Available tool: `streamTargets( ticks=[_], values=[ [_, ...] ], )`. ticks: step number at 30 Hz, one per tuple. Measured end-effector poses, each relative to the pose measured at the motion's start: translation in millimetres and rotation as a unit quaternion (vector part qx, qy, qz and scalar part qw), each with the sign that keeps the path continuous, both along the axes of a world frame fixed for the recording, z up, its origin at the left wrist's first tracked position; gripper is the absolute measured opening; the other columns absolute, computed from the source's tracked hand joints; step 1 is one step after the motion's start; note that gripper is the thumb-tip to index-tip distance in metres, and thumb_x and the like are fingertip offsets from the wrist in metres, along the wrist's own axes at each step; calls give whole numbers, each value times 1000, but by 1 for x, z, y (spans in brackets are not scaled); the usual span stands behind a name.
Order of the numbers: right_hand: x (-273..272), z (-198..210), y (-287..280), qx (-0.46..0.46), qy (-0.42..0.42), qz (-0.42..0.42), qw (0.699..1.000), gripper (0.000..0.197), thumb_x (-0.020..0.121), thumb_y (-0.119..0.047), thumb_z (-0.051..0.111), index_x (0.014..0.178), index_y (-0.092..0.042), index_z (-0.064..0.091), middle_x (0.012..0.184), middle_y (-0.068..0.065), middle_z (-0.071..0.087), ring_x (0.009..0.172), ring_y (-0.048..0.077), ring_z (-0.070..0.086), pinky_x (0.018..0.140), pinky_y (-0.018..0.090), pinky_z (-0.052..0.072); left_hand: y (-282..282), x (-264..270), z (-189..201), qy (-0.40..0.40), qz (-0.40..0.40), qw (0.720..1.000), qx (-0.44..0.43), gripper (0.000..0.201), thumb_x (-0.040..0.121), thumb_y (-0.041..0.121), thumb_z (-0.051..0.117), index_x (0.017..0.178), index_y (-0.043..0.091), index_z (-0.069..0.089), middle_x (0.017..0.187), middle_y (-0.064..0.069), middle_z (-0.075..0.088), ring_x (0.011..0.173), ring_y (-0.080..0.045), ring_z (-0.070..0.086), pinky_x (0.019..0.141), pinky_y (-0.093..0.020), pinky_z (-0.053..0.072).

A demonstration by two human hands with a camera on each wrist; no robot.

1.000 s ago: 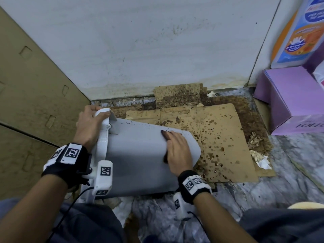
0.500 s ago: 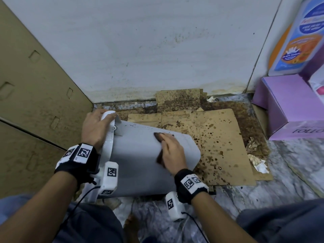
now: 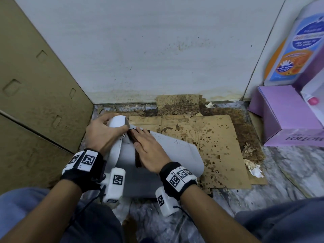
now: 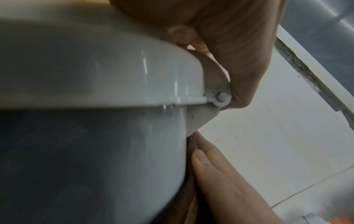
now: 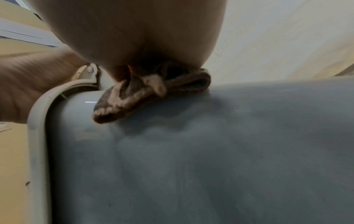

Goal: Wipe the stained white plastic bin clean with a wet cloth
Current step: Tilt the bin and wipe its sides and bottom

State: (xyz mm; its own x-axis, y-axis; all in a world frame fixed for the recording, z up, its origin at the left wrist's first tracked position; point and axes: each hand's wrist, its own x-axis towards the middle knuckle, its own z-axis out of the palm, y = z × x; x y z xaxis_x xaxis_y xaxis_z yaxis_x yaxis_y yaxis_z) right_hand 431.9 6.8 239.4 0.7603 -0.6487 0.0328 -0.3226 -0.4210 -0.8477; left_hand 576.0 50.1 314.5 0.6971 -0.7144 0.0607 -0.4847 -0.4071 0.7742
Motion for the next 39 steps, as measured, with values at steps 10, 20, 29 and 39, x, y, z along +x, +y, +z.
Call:
streamTargets(
  ticks=[10, 20, 29, 39],
  values=[
    [10, 19, -3, -74, -29, -47, 996, 50, 104, -25, 30, 153, -22, 18, 162, -2, 7, 149, 16, -4, 122, 35, 2, -1, 3, 18, -13, -62, 995, -72, 67, 45, 50, 70, 108, 27, 72, 109, 6, 71, 104, -11, 64, 87, -29, 52],
    [21, -4, -15, -78, -63, -90, 991, 51, 103, -22, 31, 152, -21, 18, 162, -9, 3, 146, 3, -14, 122, 35, 1, -12, 13, -7, -67, -101, 985, -122, 60, 58, 46, 73, 114, 27, 70, 120, 6, 66, 115, -13, 60, 97, -44, 52],
    [28, -12, -36, -100, -41, -136, 985, 50, 104, -25, 27, 152, -21, 17, 162, -5, 6, 148, 12, -7, 121, 33, 0, -23, 14, -6, -96, -152, 981, -76, 71, 59, 51, 66, 122, 18, 65, 120, 3, 54, 111, -14, 53, 96, -48, 50],
    [2, -36, -65, -9, 23, -222, 975, 49, 105, -32, 23, 152, -20, 19, 161, -4, 11, 149, 15, -1, 121, 34, 2, -21, 8, 0, -65, -130, 989, -30, 52, 60, 48, 76, 107, 33, 58, 121, 1, 38, 114, -14, 43, 103, -37, 41]
  ],
)
